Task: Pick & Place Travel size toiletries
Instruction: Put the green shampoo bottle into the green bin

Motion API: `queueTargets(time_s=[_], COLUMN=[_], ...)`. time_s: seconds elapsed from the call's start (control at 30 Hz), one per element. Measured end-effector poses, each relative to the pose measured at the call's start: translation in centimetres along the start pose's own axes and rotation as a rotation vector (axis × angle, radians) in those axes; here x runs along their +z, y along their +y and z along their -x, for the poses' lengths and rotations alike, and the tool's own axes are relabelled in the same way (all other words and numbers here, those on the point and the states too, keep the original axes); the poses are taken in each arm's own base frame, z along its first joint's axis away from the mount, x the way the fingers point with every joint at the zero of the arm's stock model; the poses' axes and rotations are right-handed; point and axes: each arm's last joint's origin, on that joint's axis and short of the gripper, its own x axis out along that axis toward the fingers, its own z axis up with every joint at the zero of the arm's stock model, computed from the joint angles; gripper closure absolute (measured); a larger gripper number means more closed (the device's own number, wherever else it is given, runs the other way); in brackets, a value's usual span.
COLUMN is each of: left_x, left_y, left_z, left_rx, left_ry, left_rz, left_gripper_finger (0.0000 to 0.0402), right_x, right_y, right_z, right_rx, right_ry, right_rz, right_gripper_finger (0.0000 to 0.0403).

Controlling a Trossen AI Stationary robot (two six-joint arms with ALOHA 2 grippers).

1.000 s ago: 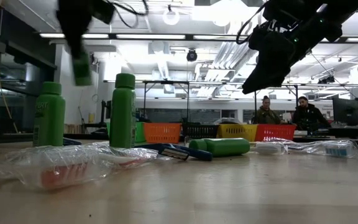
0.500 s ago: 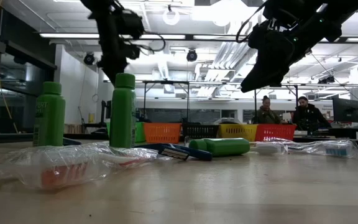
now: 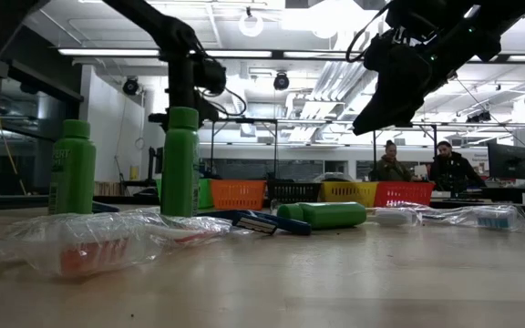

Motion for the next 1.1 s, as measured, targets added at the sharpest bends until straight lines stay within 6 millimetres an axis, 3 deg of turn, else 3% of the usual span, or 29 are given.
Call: queueTargets(time_s=[0.23,0.57,1.1], left_x=[0.5,1.2,1.5], left_y=[-0.1,2.0,2.0], left_z=[-1.4,-2.7,-4.7], left_rx=[0.027,0.018,0.002], left_ry=[0.007,0.017,0.062], left_rz=[0.108,0.238,0.254], left_gripper_finger=[0.0293,0.0293,0.0293], right_x=[0.0,0.0,0.1], right_y=[0.0,0.0,0.0], right_z=[0.0,0.0,0.0], right_rx=[0.0,0.001,0.006], right_ry=[-0.001,-0.001,-0.013], right_rz=[0.0,-0.001,-0.001], right_gripper_finger=[0.0247,0.0247,0.0247])
